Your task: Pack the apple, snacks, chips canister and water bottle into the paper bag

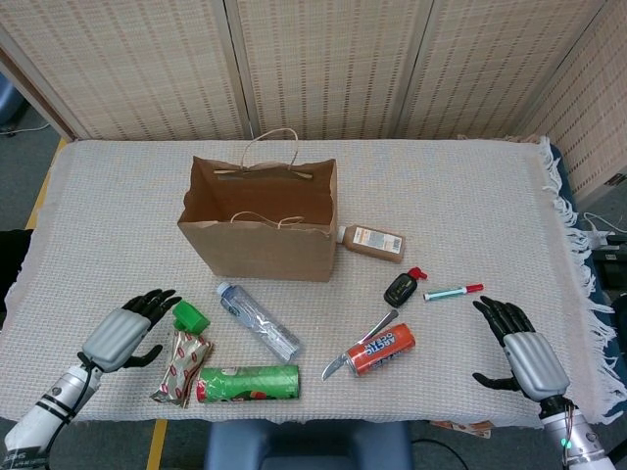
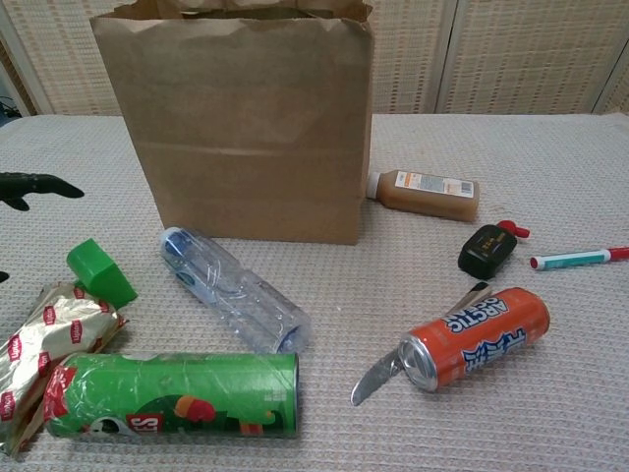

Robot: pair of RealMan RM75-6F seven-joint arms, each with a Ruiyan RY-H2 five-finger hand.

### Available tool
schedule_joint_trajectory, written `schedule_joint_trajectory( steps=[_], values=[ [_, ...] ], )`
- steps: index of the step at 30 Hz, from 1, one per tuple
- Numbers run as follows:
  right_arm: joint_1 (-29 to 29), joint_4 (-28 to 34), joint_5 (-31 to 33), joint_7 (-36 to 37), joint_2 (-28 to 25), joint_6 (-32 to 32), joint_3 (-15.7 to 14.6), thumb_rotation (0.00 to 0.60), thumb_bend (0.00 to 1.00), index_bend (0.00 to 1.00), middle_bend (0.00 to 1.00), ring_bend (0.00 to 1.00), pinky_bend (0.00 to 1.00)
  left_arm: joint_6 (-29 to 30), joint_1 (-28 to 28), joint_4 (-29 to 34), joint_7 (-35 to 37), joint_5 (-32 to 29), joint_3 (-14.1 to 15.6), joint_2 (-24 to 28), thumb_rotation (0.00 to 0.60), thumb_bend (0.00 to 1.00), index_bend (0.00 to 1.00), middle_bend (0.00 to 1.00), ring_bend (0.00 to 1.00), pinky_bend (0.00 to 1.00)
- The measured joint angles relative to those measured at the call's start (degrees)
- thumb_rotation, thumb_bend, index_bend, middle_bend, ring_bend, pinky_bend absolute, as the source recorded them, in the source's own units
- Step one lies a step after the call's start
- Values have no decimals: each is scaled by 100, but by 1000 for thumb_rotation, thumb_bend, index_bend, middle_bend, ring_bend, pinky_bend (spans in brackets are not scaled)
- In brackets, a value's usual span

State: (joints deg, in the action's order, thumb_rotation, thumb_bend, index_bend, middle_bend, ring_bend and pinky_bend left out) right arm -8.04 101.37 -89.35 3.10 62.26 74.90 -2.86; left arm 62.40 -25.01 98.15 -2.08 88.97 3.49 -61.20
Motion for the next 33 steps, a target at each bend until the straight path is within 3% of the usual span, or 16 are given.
schedule_joint_trajectory(
  steps=[6, 14, 20, 33],
  values=[
    [0, 2, -24, -47, 23, 5, -7, 600, 0, 0, 0, 0, 0, 834, 626, -111, 170, 360, 332, 68, 600, 375, 9, 0, 0, 135],
    [23, -43, -86, -108, 75, 86, -6, 600, 0, 0, 0, 0, 0, 1728, 1442, -459, 103, 726, 645, -496, 600, 375, 0, 0, 0, 105],
    [26, -63, -145, -99, 80, 119, -13, 600, 0, 0, 0, 0, 0, 1830, 1731, -581, -290, 910, 845, -866, 600, 375, 0, 0, 0, 81],
    [35, -76, -208, 25, 30, 148, -46, 600, 0, 0, 0, 0, 0, 1317, 1804, -706, -917, 666, 844, -1261, 600, 368, 0, 0, 0, 26]
  ],
)
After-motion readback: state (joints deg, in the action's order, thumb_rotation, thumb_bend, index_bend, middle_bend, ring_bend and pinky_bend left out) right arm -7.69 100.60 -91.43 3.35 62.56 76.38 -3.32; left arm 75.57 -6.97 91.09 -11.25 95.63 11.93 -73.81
